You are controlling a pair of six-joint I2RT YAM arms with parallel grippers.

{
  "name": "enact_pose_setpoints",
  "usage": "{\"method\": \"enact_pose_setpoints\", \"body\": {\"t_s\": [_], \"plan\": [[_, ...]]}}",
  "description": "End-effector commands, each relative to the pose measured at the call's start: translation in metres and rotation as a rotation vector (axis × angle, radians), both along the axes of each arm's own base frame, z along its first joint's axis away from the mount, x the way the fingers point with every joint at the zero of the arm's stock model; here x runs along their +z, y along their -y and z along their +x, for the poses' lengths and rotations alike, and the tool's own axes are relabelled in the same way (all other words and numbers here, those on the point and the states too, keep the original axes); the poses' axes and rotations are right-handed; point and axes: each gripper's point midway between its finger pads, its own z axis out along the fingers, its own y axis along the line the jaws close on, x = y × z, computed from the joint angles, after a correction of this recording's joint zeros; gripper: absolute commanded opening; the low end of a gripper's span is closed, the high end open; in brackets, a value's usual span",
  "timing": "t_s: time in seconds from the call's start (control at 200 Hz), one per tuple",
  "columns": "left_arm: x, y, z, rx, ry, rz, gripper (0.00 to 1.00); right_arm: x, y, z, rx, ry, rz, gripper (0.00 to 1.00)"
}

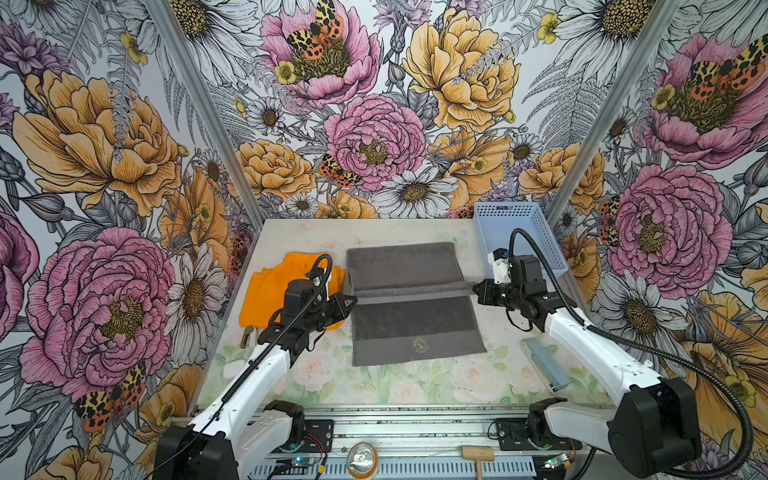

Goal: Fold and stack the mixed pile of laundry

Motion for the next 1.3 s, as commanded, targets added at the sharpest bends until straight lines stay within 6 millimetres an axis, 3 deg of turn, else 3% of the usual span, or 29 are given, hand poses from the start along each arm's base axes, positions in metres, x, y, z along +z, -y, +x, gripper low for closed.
{"method": "enact_pose_setpoints", "body": {"t_s": [0.0,0.335,0.595,0.916,1.296], "plan": [[-0.013,-0.012,-0.010,0.082,-0.042,0.020,0.00,-0.006,0.006,-0.014,-0.032,-0.026,-0.016,0.00],[-0.049,-0.010,-0.049,0.086,-0.130,0.022,0.00,-0.032,0.007,-0.034,-0.030,-0.086,-0.043,0.00],[-0.072,-0.011,-0.063,0.084,-0.190,0.021,0.00,-0.051,0.012,-0.042,-0.045,-0.141,-0.070,0.00],[-0.094,-0.006,-0.078,0.058,-0.268,0.018,0.00,-0.050,0.021,-0.055,-0.073,-0.149,-0.098,0.00],[-0.078,0.008,-0.082,0.025,-0.256,-0.009,0.00,-0.031,0.026,-0.074,-0.090,-0.128,-0.080,0.00]]}}
